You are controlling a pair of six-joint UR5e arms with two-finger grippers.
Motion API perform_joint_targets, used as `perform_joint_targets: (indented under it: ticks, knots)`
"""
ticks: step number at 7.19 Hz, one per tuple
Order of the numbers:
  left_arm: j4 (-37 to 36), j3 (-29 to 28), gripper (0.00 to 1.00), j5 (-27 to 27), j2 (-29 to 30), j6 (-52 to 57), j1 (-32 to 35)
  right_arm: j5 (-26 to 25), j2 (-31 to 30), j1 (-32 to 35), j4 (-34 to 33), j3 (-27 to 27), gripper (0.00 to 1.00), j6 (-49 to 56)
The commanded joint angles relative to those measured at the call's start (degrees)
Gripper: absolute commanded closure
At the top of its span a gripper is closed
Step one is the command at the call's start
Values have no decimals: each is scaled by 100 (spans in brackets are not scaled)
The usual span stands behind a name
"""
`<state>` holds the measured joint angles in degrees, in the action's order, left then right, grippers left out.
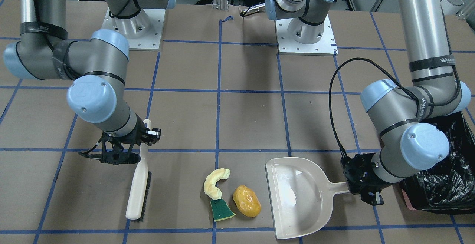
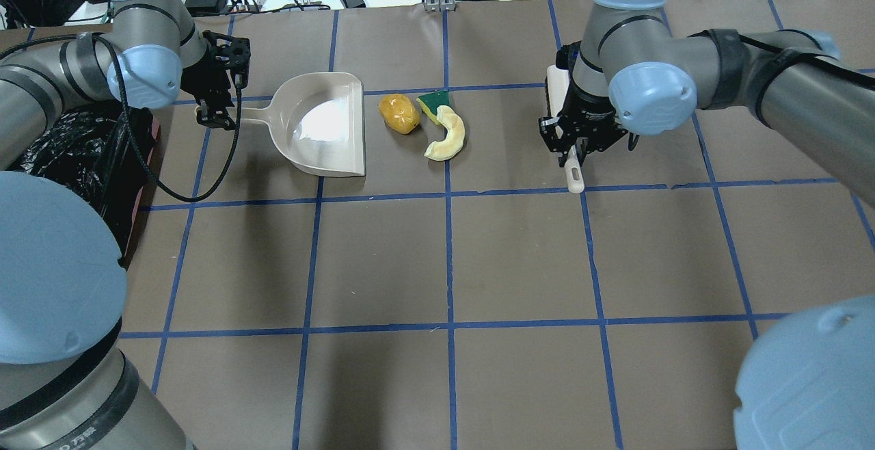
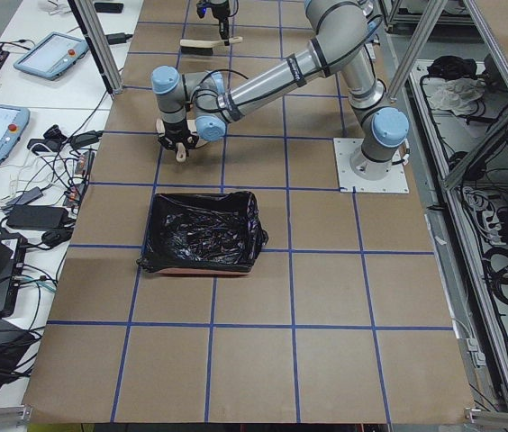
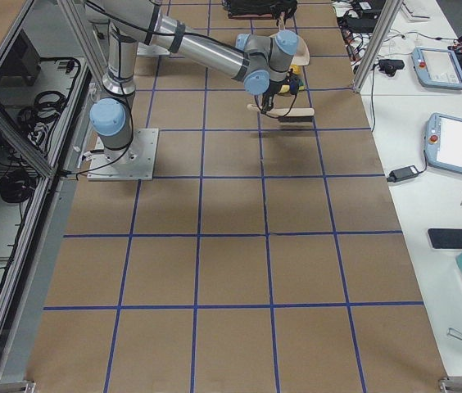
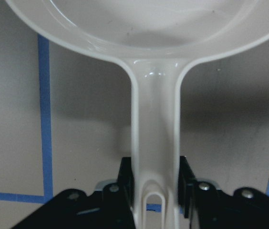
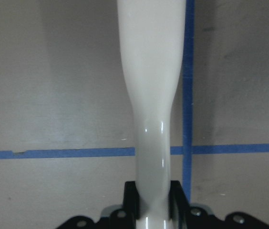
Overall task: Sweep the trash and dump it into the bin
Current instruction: 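Carry the brush with the right gripper toward the potato and banana peel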
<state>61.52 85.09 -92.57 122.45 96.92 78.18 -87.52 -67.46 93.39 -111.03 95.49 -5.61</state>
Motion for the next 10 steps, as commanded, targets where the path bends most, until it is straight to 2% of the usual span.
perform_joint_targets:
  ticks: [1, 4, 7, 10]
  knots:
    - [-9, -1, 74, -6, 7, 3, 5, 94, 180, 433, -24, -214, 100, -693]
    - [-9, -1, 74, -6, 16, -6, 5, 218, 320, 732, -120, -267, 100, -1221]
    - [0, -1, 74, -6, 25, -6, 14, 227, 681, 1023, -164, -697, 100, -1880]
    - [9, -10, 74, 11, 60, 29, 14, 331, 865, 1409, -191, -865, 100, -2408]
